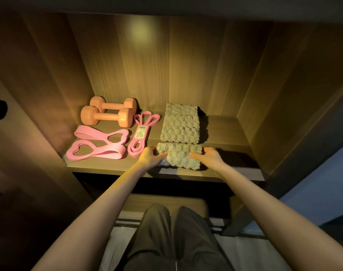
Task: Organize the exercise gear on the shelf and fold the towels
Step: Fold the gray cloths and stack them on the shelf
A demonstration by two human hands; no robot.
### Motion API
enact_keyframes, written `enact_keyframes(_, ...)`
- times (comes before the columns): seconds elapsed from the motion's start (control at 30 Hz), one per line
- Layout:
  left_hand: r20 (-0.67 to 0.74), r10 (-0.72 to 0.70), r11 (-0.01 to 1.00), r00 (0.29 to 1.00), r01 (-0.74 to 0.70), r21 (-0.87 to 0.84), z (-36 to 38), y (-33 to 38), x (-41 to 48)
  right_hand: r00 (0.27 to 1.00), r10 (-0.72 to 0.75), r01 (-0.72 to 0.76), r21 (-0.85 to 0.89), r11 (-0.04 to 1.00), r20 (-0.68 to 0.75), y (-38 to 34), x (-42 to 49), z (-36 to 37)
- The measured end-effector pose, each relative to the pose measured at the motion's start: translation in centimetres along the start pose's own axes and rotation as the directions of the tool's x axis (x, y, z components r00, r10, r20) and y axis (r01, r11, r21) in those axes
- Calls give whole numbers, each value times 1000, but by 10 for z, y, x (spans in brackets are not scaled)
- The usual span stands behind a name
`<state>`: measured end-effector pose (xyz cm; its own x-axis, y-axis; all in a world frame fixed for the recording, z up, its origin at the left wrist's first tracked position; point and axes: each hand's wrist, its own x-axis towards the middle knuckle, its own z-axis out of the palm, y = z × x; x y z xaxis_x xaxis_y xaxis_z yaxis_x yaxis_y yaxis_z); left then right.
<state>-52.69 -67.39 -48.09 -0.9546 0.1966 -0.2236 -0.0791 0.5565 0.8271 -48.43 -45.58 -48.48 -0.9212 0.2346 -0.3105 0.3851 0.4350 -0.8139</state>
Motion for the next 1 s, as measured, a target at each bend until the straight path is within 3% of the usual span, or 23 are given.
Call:
enact_keyframes(0.13, -104, 5, 990, 995, 10, 143, 7, -4, 7, 988, 135, -132, 46, 990, -74, 2, 9, 13)
enact_keyframes(0.2, -173, 52, 981, 983, -17, 196, 12, -6, 8, 982, 130, -143, -86, 986, -138, 1, 11, 20)
enact_keyframes(0.3, -310, 269, 935, 912, -170, 310, 16, -7, 3, 959, -15, -52, -224, 973, -284, 1, 5, 25)
enact_keyframes(0.4, -228, 505, 764, 832, -309, 566, 15, -9, -2, 892, -296, 177, -337, 925, -342, 3, -4, 27)
enact_keyframes(0.47, -91, 582, 667, 808, -411, 622, 12, -12, -2, 840, -473, 316, -469, 825, -267, 3, -7, 27)
enact_keyframes(0.53, -30, 602, 660, 798, -477, 580, 9, -17, -4, 818, -561, 408, -558, 722, -127, 2, -8, 27)
enact_keyframes(0.63, 17, 568, 707, 823, -498, 503, 8, -30, -6, 850, -525, 427, -636, 642, 40, 4, -10, 24)
enact_keyframes(0.73, 55, 489, 725, 870, -441, 529, 11, -36, -2, 853, -489, 453, -724, 521, 182, 13, -10, 15)
enact_keyframes(0.9, -33, 520, 699, 853, -403, 590, 28, -28, 10, 860, -491, 374, -830, 414, 143, 13, 1, 3)
enact_keyframes(1.0, -79, 504, 698, 860, -352, 624, 33, -25, 15, 877, -458, 354, -838, 416, 143, 15, 8, 7)
